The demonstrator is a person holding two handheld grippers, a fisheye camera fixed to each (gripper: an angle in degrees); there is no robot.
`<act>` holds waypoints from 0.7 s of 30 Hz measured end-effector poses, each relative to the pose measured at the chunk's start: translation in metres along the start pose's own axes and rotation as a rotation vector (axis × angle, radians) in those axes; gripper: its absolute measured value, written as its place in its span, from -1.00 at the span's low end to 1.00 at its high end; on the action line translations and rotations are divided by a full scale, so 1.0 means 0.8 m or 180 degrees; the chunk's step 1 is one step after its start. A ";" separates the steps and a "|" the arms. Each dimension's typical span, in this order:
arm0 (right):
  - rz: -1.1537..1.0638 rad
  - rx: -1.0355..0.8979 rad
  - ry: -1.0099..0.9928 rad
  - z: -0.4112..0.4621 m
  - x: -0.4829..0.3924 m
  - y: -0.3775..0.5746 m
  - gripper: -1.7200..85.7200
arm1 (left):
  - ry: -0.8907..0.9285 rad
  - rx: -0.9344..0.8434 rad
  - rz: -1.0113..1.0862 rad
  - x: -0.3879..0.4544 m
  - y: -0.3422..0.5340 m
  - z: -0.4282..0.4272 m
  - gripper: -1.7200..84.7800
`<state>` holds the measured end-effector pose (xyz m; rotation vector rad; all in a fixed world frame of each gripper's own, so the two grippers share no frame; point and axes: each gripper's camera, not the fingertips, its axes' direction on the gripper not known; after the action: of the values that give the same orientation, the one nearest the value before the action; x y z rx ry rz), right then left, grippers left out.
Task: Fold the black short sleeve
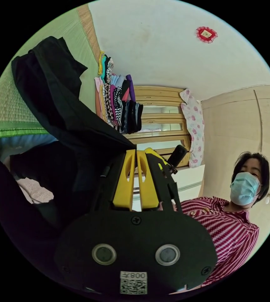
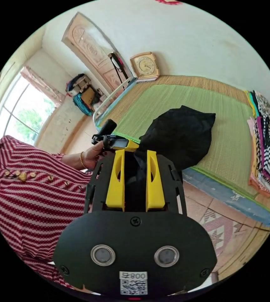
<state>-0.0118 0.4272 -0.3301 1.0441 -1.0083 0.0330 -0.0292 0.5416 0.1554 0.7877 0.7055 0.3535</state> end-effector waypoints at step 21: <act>0.0063 -0.0328 0.0309 0.018 0.123 -0.207 -0.94 | -0.1202 0.0526 0.0143 0.019 -0.097 -0.039 -0.86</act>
<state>0.1119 0.2855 -0.3749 0.9300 -0.9230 0.0471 -0.0371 0.5142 0.0754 0.9959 0.3652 0.1794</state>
